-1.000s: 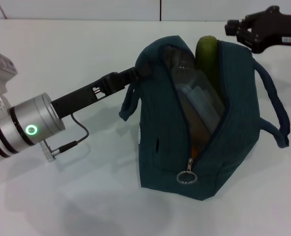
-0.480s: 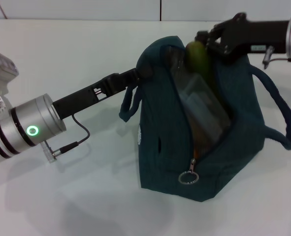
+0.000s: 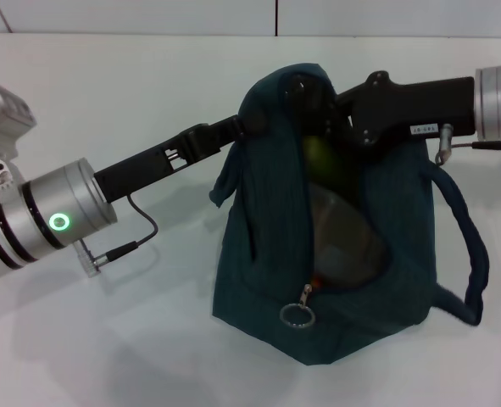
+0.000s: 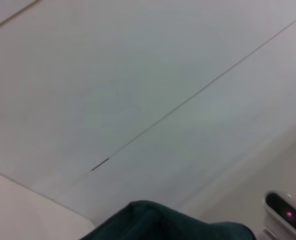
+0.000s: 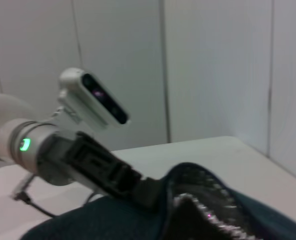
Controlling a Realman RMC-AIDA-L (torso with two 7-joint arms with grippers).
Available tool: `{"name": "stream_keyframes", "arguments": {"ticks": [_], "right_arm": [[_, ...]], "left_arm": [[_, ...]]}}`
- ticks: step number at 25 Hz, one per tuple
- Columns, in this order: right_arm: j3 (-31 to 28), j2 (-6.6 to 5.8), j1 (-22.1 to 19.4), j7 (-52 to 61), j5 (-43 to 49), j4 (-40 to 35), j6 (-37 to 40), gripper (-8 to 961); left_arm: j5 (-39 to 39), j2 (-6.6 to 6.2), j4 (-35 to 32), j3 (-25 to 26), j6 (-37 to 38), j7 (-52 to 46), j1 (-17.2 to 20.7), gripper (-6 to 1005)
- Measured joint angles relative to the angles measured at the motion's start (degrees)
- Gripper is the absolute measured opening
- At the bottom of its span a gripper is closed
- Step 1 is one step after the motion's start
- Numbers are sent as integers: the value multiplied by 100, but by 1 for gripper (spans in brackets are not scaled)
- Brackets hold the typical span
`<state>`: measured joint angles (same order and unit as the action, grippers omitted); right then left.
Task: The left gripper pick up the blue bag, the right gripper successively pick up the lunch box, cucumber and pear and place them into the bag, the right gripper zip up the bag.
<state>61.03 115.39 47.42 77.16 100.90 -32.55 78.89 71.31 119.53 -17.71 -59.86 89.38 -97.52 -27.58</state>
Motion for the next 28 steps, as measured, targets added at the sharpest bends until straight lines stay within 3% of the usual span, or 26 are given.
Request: {"name": "stream_keyframes", "arguments": {"ticks": [5, 14, 22, 28], "right_arm": [[12, 0, -137, 126, 8, -188, 204, 71], [-436, -60, -1366, 405, -788, -1610, 1139, 73], [-676, -137, -1664, 661, -1140, -1376, 2652, 75], [-484, -108, -1485, 820, -1022, -680, 3884, 76]], "left_arm": [[-4, 0, 3, 0, 0, -4, -8, 62], [-10, 0, 5, 41, -41, -12, 31, 62], [-17, -3, 5, 53, -109, -13, 14, 62], [-20, -8, 4, 64, -136, -8, -13, 62]]}}
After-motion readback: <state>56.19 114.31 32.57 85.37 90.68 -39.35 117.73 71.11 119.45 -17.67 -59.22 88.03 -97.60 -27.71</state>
